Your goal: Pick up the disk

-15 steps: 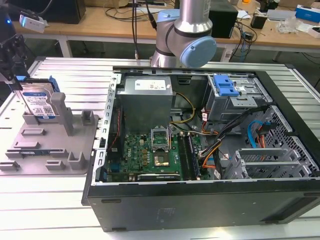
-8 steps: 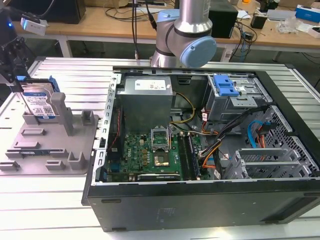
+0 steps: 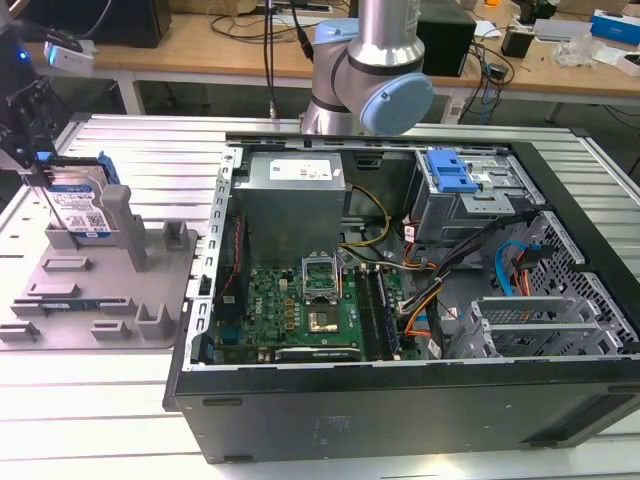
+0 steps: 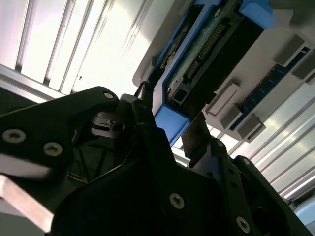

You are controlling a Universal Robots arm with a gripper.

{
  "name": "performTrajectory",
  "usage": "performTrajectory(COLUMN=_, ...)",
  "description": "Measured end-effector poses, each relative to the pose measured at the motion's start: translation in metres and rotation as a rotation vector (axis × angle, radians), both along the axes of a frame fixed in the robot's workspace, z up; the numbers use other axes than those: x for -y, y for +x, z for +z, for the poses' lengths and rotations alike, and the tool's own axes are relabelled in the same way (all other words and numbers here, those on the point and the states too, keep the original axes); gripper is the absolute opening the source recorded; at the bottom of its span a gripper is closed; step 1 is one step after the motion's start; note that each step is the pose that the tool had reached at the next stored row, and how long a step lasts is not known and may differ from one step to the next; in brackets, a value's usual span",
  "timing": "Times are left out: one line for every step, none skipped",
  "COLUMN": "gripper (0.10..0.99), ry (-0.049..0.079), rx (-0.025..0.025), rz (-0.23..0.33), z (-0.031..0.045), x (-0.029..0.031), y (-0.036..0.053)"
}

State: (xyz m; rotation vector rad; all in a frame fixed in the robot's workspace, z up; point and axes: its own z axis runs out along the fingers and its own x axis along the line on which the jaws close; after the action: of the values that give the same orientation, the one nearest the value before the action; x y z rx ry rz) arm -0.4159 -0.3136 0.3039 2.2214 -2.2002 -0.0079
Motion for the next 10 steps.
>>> performTrajectory(gripper=0.463, ry=0.0, rx=0.0, rz=0.0, z=-0.0012, x=0.0, y=0.0)
performTrajectory(gripper=0.392, ry=0.0, rx=0.0, rz=0.0, z=-0.0022, x=0.0, y=0.0)
performTrajectory(gripper=0.392, ry=0.0, rx=0.0, rz=0.0, z=-0.0031, x=0.0, y=0.0)
performTrajectory(gripper=0.392, ry=0.0, rx=0.0, rz=0.0, z=-0.0035, x=0.0, y=0.0)
performTrajectory(gripper=0.392, ry=0.0, rx=0.0, rz=0.0, z=-0.0037, x=0.0, y=0.0)
performTrajectory(gripper=0.392, ry=0.0, rx=-0.0001, rz=0.0, z=-0.0039, x=0.0, y=0.0)
performTrajectory(gripper=0.392, ry=0.0, rx=0.0, rz=0.0, z=-0.0039, x=0.0, y=0.0)
performTrajectory(gripper=0.392, ry=0.0, rx=0.0, rz=0.0, z=-0.004, x=0.0, y=0.0)
performTrajectory(gripper=0.392, ry=0.0, rx=-0.0001, rz=0.0, z=-0.004, x=0.0, y=0.0)
performTrajectory(gripper=0.392, ry=0.0, rx=0.0, rz=0.0, z=-0.0041, x=0.0, y=0.0)
